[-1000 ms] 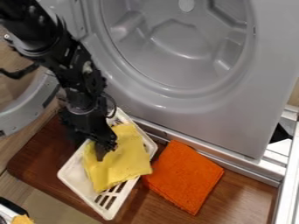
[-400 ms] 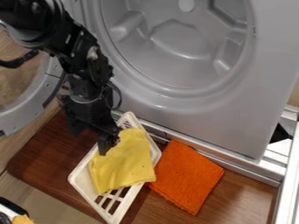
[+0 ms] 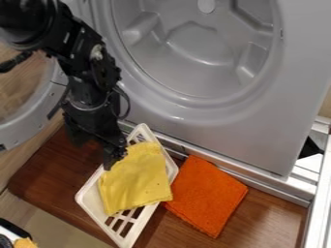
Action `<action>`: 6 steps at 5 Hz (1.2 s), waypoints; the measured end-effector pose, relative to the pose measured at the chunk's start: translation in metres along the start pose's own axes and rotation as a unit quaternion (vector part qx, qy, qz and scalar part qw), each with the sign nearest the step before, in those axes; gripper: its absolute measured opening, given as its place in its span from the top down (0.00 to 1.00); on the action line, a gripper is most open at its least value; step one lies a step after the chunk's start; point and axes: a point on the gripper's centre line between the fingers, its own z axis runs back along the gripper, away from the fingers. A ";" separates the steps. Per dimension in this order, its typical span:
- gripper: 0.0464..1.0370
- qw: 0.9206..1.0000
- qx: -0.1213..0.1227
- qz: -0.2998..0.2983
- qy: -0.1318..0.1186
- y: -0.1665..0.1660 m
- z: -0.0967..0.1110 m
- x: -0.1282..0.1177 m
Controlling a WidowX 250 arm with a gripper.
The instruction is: Move the white basket to the left side of the table
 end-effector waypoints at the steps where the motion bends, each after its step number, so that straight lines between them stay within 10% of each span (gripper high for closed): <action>1: 0.04 1.000 0.003 0.010 0.010 0.004 0.000 -0.005; 3: 0.04 0.999 0.044 0.010 -0.018 0.016 0.030 -0.016; 6: 0.04 0.995 0.029 -0.045 -0.079 0.005 0.051 -0.005</action>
